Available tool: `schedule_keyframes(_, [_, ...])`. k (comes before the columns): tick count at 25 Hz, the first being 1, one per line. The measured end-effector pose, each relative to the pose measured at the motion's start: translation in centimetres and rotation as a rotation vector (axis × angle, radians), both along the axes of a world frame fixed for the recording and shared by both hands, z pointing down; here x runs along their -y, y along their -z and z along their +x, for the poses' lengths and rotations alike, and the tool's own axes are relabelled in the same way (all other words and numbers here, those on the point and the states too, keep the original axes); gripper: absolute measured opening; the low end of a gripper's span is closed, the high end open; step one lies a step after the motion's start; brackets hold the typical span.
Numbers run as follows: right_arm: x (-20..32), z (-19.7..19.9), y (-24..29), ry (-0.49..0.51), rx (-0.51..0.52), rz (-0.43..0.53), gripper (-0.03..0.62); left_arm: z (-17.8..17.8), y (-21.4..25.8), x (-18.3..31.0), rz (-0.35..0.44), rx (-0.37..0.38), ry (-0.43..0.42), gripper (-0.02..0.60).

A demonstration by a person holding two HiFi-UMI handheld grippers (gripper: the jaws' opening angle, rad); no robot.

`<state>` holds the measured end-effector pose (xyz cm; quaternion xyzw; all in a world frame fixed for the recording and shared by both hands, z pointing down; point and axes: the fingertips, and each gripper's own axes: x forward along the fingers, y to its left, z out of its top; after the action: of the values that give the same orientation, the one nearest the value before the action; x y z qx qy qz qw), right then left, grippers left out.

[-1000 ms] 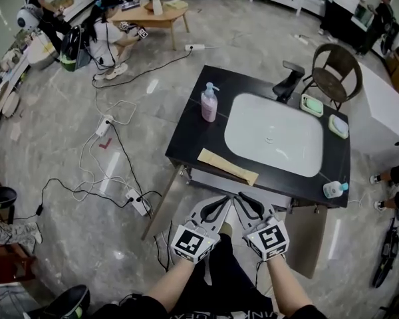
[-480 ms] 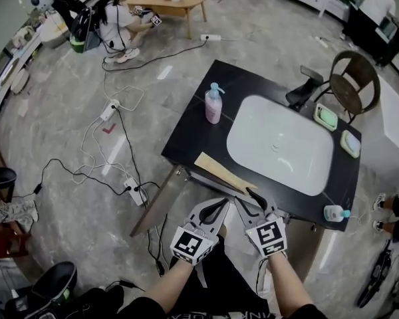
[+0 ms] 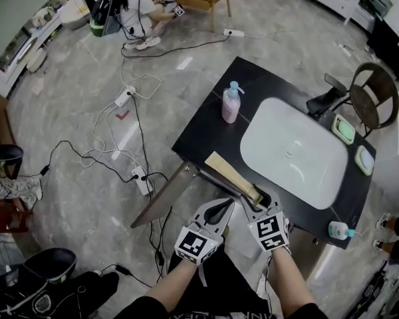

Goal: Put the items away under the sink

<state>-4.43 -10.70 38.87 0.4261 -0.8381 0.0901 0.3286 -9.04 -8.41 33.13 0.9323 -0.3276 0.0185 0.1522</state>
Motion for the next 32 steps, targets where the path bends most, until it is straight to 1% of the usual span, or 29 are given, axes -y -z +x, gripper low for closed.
schedule_keyframes(2, [0.1, 0.0, -0.7, 0.013, -0.018, -0.013, 0.156, -0.2, -0.2, 0.1, -0.004, 0.003, 0.015, 0.010])
schedule_keyframes(6, [0.1, -0.1, -1.0, 0.051, -0.075, -0.004, 0.155, -0.6, -0.5, 0.3, -0.012, 0.002, 0.044, 0.009])
schedule_keyframes(8, [0.1, -0.2, -1.0, 0.069, -0.092, 0.009, 0.138, -0.7, -0.7, 0.4, -0.016, 0.004, 0.052, 0.009])
schedule_keyframes(13, [-0.4, -0.3, -0.8, 0.091, -0.116, 0.043, 0.110, -1.7, -0.8, 0.3, -0.025, 0.011, 0.083, 0.009])
schedule_keyframes(18, [-0.7, -0.6, -0.4, 0.099, -0.113, 0.075, 0.092, -3.2, -1.0, 0.3, -0.030, 0.011, 0.114, 0.010])
schedule_keyframes(23, [-2.0, -1.7, 0.1, 0.122, -0.119, 0.116, 0.086, -3.7, -1.3, -0.2, -0.029, 0.008, 0.102, 0.009])
schedule_keyframes(29, [-4.6, -3.0, -0.1, 0.092, -0.093, 0.132, 0.084, -4.8, -1.9, -1.7, -0.022, -0.007, 0.059, 0.010])
schedule_keyframes(32, [-6.1, -4.0, -0.7, 0.067, -0.077, 0.128, 0.084, -6.0, -2.7, -3.0, -0.023, 0.003, 0.030, 0.010])
